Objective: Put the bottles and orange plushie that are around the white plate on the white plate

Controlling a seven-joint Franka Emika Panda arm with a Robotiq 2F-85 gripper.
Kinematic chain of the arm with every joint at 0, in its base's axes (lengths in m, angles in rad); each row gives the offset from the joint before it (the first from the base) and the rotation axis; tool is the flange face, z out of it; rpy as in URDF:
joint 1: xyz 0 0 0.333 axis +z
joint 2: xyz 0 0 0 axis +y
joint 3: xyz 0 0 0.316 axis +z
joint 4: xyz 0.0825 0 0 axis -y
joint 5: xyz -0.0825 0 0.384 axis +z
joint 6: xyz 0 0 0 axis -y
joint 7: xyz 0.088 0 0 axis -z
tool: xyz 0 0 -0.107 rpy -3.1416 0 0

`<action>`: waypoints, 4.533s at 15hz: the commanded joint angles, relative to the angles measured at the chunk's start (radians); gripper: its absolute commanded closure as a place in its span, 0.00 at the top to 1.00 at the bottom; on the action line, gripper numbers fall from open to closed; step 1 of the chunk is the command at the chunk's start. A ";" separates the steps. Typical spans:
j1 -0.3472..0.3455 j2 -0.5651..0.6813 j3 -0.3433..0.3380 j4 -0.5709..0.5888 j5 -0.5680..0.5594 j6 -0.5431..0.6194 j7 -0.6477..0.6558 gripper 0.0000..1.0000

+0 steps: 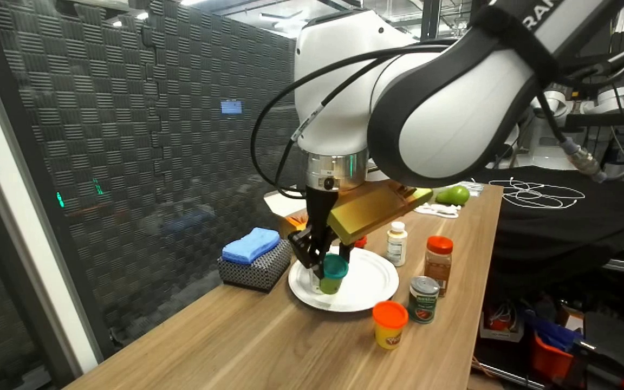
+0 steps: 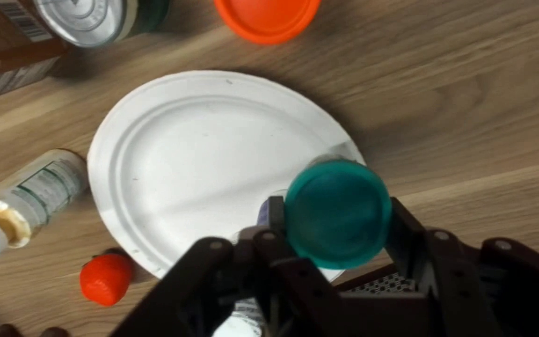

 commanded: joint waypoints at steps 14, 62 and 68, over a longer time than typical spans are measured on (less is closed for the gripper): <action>-0.150 0.023 -0.043 0.015 -0.013 0.030 -0.060 0.28; 0.018 -0.220 0.042 -0.350 0.101 0.126 0.044 1.00; -0.046 -0.211 0.094 -0.330 0.143 0.083 0.028 1.00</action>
